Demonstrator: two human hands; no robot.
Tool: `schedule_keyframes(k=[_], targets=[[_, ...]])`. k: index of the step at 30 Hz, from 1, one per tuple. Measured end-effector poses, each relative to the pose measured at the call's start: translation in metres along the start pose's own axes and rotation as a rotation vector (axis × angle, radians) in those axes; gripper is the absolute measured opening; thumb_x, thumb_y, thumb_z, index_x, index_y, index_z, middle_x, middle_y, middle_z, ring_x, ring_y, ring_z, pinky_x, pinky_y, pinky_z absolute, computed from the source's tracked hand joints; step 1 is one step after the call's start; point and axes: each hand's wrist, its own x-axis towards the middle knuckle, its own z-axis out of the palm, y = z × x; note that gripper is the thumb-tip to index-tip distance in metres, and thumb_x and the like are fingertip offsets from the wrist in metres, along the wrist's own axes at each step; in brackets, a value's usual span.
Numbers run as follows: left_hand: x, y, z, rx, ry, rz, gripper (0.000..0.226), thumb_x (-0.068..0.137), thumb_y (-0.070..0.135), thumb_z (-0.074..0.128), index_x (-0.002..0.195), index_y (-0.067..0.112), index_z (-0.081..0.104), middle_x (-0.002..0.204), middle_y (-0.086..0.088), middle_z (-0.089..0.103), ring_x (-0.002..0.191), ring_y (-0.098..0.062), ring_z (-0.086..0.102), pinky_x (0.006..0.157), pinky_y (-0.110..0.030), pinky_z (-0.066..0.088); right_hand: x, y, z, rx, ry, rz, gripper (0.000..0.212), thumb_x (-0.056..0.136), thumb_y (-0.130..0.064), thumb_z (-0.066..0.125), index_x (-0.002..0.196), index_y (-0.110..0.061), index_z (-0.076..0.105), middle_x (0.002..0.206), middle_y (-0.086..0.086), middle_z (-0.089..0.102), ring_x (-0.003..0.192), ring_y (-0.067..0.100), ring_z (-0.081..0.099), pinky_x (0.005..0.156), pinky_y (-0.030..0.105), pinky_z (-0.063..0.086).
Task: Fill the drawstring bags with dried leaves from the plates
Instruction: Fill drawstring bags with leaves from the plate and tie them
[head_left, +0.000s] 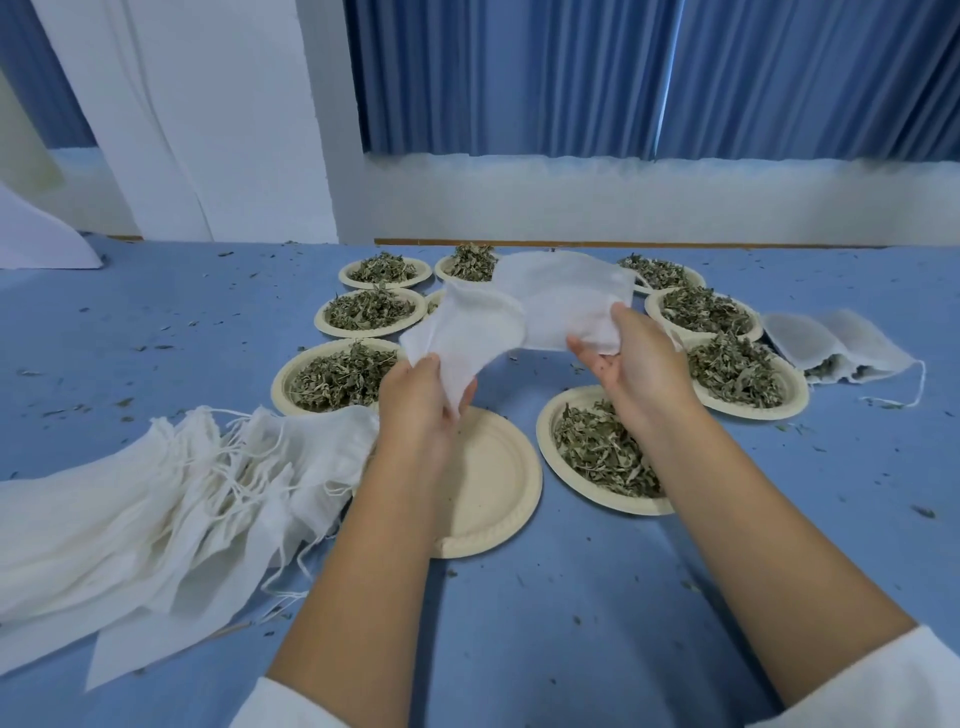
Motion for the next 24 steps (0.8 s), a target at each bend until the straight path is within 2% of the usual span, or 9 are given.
schedule_keyframes(k=[2,4,7,9,12,14,15,20,24], targets=[[-0.002,0.004,0.001,-0.45,-0.033,-0.236,0.017,0.097,-0.002,0.038,0.099,0.002,0.054,0.084,-0.012,0.059,0.06,-0.018,0.057,0.041,-0.017,0.047,0.001,0.007,0.002,-0.037,-0.05,0.036,0.019,0.099,-0.014,0.052,0.109,0.0,0.062,0.122,0.018,0.064,0.109,0.031,0.065,0.072,0.03,0.058],[-0.003,0.005,-0.004,-0.771,-0.09,-0.356,0.022,0.096,-0.002,0.032,0.092,0.003,0.053,0.072,-0.008,0.056,0.046,-0.013,0.052,0.035,-0.015,0.039,0.0,0.012,0.005,-0.06,-0.08,0.062,0.027,0.098,-0.015,0.054,0.118,0.002,0.058,0.121,0.017,0.064,0.104,0.029,0.067,0.074,0.032,0.058],[-0.003,0.004,-0.013,-1.077,-0.179,-0.339,0.023,0.09,0.005,0.035,0.072,0.008,0.049,0.051,-0.001,0.048,0.035,-0.009,0.043,0.034,-0.015,0.034,-0.002,0.017,0.008,-0.085,-0.097,0.078,0.019,0.096,-0.015,0.058,0.108,-0.001,0.062,0.104,0.01,0.07,0.088,0.022,0.072,0.07,0.03,0.059],[-0.005,0.005,-0.017,-1.236,-0.22,-0.289,0.018,0.084,0.014,0.04,0.069,0.009,0.05,0.052,0.0,0.047,0.035,-0.01,0.043,0.033,-0.016,0.035,-0.003,0.021,0.01,-0.119,-0.11,0.086,0.016,0.096,-0.015,0.058,0.102,-0.002,0.064,0.098,0.008,0.072,0.087,0.021,0.073,0.068,0.029,0.059],[-0.005,0.007,-0.019,-1.379,-0.262,-0.255,0.054,0.098,0.034,0.03,0.076,0.0,0.066,0.061,-0.006,0.06,0.041,-0.016,0.055,0.037,-0.016,0.043,-0.005,0.027,0.014,-0.159,-0.106,0.09,0.016,0.094,-0.014,0.06,0.1,-0.001,0.064,0.098,0.008,0.07,0.086,0.021,0.073,0.068,0.03,0.059],[-0.005,0.006,-0.018,-1.386,-0.299,-0.212,0.076,0.101,0.041,0.019,0.077,-0.007,0.073,0.073,-0.012,0.07,0.049,-0.021,0.064,0.043,-0.02,0.051,-0.006,0.029,0.016,-0.172,-0.108,0.087,0.011,0.093,-0.013,0.061,0.091,-0.003,0.064,0.091,0.007,0.069,0.083,0.02,0.073,0.067,0.03,0.059],[-0.006,0.005,-0.017,-1.369,-0.319,-0.19,0.076,0.1,0.041,0.02,0.078,-0.007,0.074,0.079,-0.013,0.073,0.053,-0.022,0.067,0.046,-0.023,0.053,-0.007,0.029,0.017,-0.177,-0.111,0.088,0.011,0.092,-0.013,0.061,0.088,-0.004,0.064,0.09,0.007,0.07,0.083,0.021,0.073,0.066,0.03,0.059],[-0.009,0.003,-0.012,-1.185,-0.344,-0.212,0.048,0.097,0.029,0.035,0.09,-0.004,0.07,0.08,-0.012,0.073,0.051,-0.018,0.066,0.041,-0.019,0.05,-0.006,0.03,0.018,-0.192,-0.084,0.084,0.011,0.092,-0.015,0.062,0.097,-0.006,0.063,0.102,0.009,0.068,0.086,0.022,0.073,0.066,0.03,0.059],[-0.014,0.0,0.006,-0.733,-0.368,-0.336,0.032,0.104,0.019,0.036,0.09,0.003,0.06,0.061,-0.004,0.065,0.038,-0.007,0.054,0.033,-0.012,0.037,-0.005,0.026,0.018,-0.176,-0.041,0.06,0.018,0.091,-0.017,0.063,0.103,-0.005,0.064,0.103,0.011,0.069,0.089,0.021,0.071,0.064,0.027,0.058]])
